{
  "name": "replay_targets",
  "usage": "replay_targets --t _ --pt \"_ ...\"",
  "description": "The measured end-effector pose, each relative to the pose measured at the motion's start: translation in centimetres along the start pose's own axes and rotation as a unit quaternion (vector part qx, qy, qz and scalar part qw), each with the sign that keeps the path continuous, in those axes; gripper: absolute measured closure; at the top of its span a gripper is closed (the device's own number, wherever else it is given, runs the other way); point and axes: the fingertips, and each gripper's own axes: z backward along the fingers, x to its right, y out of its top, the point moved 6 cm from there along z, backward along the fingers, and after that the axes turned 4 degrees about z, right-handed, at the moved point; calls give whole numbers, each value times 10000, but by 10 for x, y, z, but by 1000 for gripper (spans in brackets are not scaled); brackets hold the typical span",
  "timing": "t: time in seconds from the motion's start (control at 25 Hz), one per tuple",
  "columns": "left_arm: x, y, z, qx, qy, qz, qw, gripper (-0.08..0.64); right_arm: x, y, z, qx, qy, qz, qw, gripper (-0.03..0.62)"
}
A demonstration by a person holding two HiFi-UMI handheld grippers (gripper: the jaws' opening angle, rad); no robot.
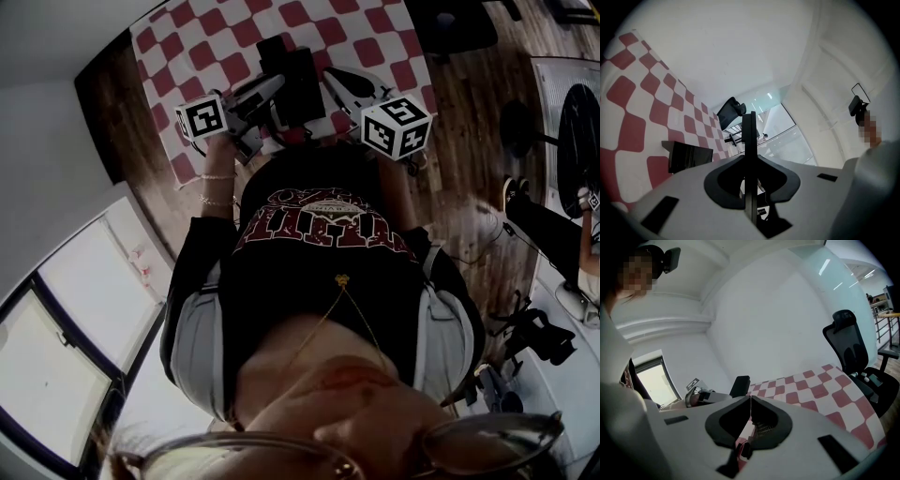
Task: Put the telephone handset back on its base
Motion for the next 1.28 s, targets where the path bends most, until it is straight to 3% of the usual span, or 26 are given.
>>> replay_targets --t 1.28 --pt "-51 -13 16 -277 372 260 9986 479 -6 -16 -7 -47 -165 -146 9997 572"
